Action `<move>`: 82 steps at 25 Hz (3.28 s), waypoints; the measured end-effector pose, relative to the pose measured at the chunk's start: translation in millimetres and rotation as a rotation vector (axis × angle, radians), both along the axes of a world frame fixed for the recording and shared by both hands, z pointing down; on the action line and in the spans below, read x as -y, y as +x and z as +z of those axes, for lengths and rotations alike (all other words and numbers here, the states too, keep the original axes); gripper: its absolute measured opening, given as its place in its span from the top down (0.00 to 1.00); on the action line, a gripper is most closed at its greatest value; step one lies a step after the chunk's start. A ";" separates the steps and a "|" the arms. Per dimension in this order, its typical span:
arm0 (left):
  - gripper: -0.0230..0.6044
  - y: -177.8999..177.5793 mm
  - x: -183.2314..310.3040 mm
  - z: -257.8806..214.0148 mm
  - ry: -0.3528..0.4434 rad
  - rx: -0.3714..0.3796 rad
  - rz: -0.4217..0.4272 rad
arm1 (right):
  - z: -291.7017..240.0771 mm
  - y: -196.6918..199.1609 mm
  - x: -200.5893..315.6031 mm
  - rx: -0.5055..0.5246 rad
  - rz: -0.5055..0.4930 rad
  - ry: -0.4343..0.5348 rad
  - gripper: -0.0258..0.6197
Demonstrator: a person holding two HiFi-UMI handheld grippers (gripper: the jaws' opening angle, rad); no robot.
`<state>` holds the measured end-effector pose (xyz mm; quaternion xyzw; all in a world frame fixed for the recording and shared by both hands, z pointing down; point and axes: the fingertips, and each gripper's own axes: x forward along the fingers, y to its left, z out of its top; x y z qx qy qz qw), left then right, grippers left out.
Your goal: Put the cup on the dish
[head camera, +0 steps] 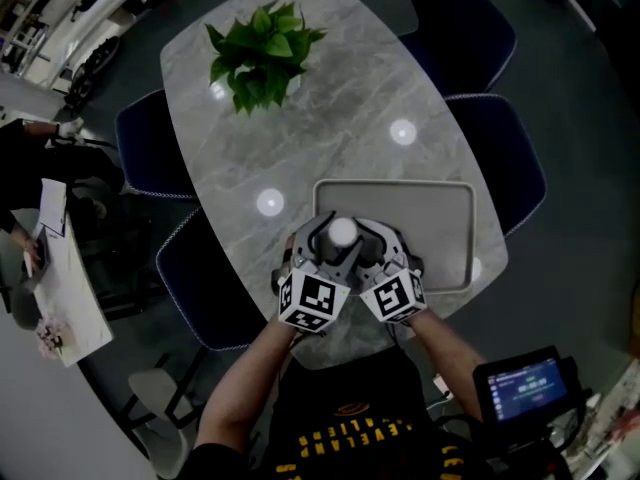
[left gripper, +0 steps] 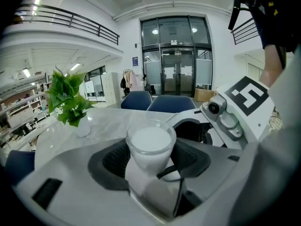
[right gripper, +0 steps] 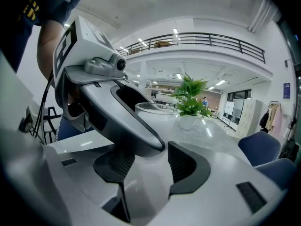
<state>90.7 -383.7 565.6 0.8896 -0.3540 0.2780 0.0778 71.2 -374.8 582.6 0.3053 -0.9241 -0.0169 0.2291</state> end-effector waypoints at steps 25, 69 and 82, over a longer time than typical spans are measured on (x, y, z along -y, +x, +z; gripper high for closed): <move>0.54 2.9 47.4 62.1 -0.050 0.050 -0.025 | 62.2 5.2 45.4 -0.131 0.019 -0.105 0.62; 0.54 -14.1 39.3 68.4 -0.142 -0.018 -0.129 | 75.2 10.4 34.3 -0.211 0.054 -0.206 0.62; 0.54 -38.0 6.6 61.1 -0.153 -0.028 -0.147 | 65.6 15.5 20.9 -0.155 0.119 -0.229 0.62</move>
